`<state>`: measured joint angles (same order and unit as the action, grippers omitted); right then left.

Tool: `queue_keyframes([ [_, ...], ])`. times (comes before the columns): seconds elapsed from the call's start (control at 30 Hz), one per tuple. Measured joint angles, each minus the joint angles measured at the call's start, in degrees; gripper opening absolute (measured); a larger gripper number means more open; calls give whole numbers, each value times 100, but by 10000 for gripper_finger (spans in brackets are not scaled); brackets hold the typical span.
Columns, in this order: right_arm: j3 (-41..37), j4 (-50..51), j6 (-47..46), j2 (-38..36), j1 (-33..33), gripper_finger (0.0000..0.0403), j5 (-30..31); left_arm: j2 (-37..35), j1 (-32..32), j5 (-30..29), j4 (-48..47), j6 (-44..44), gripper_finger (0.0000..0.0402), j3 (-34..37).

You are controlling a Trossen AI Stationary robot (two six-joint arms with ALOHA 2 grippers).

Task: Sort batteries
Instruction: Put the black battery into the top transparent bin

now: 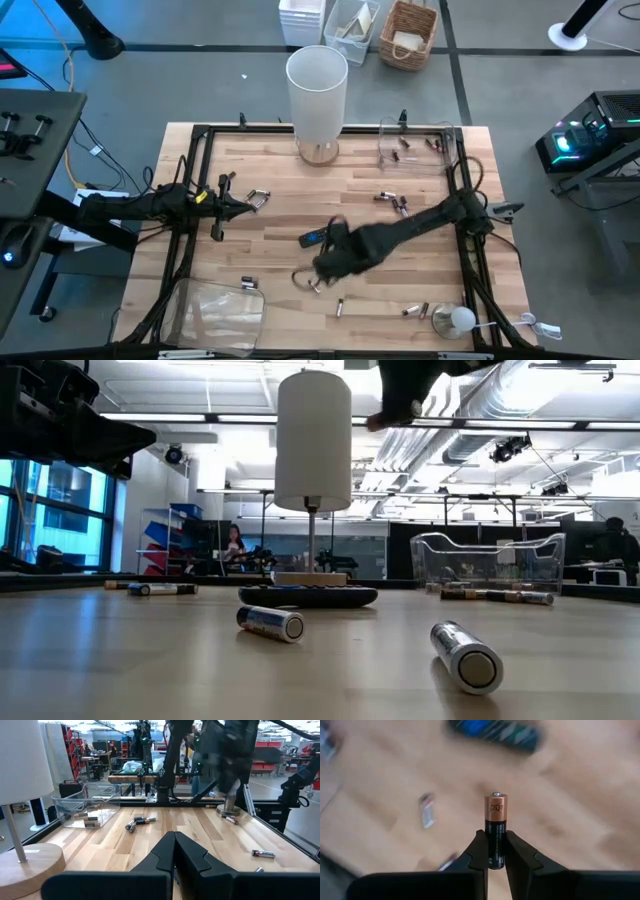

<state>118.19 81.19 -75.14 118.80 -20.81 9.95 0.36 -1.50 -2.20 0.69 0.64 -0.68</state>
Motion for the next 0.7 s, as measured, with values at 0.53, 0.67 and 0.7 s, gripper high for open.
queue_keyframes([
  [0.53, -2795, 261, 954, -3254, 2625, 31, 932, 0, 2, 0, 1, -2, 1, 0],
  [0.67, -3990, -566, 1091, -4334, 3535, 31, 1148, 0, 2, 2, 0, -1, 1, 0],
  [0.7, -4275, -785, 1209, -4549, 3786, 31, 1153, 0, 2, 2, 0, 0, 1, 0],
])
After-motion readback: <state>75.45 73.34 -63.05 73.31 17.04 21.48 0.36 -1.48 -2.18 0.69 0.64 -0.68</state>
